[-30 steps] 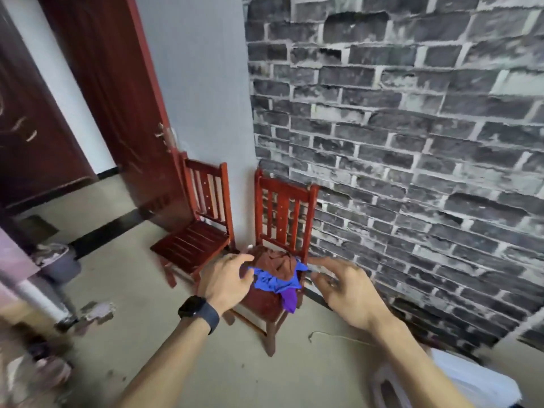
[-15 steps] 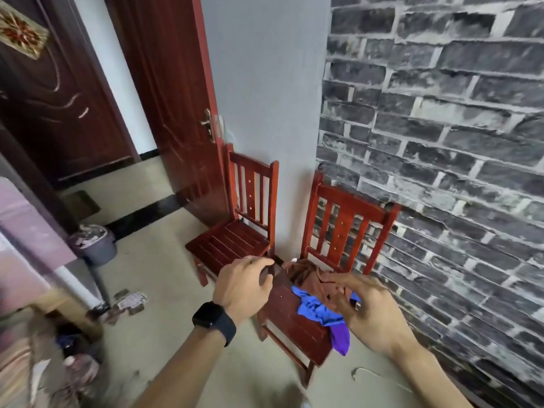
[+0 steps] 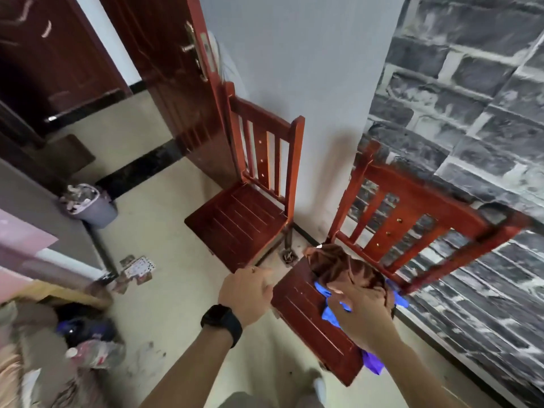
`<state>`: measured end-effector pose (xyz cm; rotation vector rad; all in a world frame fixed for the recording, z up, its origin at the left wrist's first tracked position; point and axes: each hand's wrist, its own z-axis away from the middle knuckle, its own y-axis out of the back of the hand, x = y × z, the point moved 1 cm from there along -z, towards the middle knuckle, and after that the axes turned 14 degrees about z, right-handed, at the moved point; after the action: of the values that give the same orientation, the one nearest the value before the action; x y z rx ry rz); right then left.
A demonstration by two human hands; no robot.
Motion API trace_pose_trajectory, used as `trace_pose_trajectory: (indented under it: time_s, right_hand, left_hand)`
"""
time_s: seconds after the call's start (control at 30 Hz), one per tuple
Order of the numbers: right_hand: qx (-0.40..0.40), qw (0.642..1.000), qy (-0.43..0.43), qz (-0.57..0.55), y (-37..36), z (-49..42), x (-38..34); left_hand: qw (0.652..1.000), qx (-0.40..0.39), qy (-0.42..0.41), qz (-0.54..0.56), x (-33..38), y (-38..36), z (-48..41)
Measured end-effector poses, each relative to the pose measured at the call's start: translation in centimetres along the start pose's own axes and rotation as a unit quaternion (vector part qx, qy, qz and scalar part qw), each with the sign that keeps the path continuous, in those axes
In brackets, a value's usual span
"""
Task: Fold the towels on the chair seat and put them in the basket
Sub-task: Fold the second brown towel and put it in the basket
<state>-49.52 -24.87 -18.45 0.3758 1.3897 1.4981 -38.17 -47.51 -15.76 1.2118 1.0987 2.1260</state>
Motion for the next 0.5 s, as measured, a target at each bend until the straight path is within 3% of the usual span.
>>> trace_pose_trajectory:
  time_s: [0.3,0.5]
  right_hand:
    - [-0.139,0.981,-0.128,0.049,-8.0,-14.0,-0.5]
    - [-0.154,0.959,-0.224,0.079,-13.7,-22.4,0.5]
  left_hand:
    - [0.993,-0.11,-0.007,-0.048,-9.5,-3.6,-16.9]
    - [0.978,-0.186,-0.022,-0.091,-16.5,-7.6,-27.4]
